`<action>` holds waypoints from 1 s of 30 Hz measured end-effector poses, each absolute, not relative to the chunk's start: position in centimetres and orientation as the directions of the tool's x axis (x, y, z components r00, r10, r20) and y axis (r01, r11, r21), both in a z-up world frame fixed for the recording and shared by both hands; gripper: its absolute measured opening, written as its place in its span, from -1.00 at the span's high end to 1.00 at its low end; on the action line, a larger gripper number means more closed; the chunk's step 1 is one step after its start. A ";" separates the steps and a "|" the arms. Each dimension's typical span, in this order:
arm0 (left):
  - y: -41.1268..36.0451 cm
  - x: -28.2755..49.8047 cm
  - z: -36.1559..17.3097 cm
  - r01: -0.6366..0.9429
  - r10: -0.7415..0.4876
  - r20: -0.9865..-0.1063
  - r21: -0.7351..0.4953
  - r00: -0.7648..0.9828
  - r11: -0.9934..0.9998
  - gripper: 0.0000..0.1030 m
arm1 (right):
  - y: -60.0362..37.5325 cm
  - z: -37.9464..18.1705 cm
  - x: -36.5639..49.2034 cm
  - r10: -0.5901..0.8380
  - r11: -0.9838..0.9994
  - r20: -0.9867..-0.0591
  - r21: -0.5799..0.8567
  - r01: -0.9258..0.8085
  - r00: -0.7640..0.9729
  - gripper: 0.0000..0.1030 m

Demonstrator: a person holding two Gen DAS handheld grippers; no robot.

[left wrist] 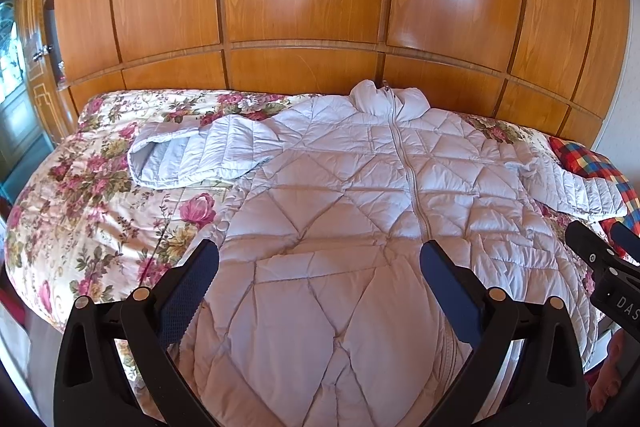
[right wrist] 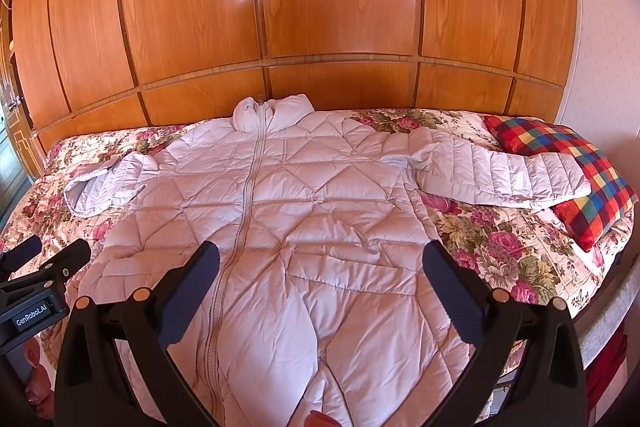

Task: Fold small clothes

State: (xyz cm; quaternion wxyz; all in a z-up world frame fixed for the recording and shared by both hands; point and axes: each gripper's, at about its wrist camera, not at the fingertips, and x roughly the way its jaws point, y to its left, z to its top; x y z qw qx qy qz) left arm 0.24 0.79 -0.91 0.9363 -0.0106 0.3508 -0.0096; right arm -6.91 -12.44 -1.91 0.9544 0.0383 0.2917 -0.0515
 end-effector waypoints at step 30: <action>1.0 0.5 -1.6 0.013 -0.032 -0.673 -0.033 0.739 0.999 -0.94 | -12.6 -2.2 -6.6 -0.070 0.992 -0.573 0.044 0.116 0.816 -0.96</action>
